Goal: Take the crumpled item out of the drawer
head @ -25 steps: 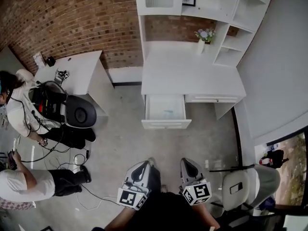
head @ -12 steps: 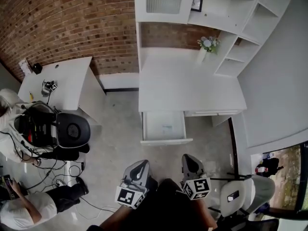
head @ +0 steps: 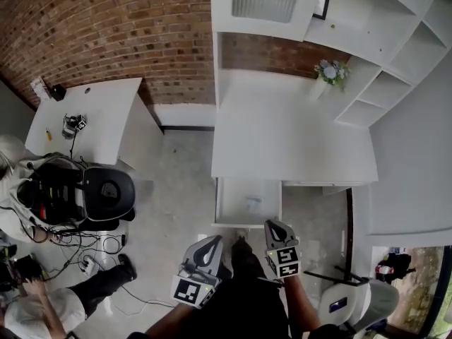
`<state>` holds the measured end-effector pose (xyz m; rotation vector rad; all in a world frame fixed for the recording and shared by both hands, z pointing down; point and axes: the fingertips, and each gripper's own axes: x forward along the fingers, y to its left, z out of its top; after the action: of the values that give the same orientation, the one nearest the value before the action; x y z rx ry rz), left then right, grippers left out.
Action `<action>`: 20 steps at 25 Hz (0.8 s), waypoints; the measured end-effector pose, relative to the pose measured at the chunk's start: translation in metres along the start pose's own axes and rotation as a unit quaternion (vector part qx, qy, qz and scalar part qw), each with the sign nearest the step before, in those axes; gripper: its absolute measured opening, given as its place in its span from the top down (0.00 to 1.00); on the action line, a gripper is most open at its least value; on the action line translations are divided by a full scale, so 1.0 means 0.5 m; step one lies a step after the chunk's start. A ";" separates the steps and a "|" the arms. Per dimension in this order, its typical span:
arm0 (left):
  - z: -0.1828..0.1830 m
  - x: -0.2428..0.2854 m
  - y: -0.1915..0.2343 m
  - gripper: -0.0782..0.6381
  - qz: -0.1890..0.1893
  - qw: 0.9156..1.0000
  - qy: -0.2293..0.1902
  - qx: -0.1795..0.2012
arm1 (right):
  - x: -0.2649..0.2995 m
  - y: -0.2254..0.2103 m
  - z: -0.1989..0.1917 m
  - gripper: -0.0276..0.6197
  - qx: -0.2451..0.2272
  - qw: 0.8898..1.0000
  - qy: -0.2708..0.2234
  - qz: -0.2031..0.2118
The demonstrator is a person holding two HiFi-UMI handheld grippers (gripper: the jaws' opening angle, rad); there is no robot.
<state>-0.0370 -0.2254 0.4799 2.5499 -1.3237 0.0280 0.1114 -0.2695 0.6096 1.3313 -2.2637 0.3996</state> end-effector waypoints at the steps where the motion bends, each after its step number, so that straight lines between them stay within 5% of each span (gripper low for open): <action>1: 0.002 0.016 0.008 0.86 0.005 1.000 0.000 -0.002 | 0.030 -0.011 -0.018 0.94 -0.014 1.000 0.022 0.007; 7: 0.004 0.111 0.044 0.86 0.027 0.999 0.006 -0.022 | 0.207 -0.062 -0.151 0.94 -0.079 0.984 0.141 0.072; 20: -0.042 0.258 0.104 0.86 0.057 0.996 0.026 -0.067 | 0.505 -0.122 -0.456 0.80 -0.062 0.943 0.310 0.107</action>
<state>-0.0015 -0.3520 0.5299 2.3454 -1.4008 0.0274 0.1191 -0.3761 0.9384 0.7505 -1.8558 0.6368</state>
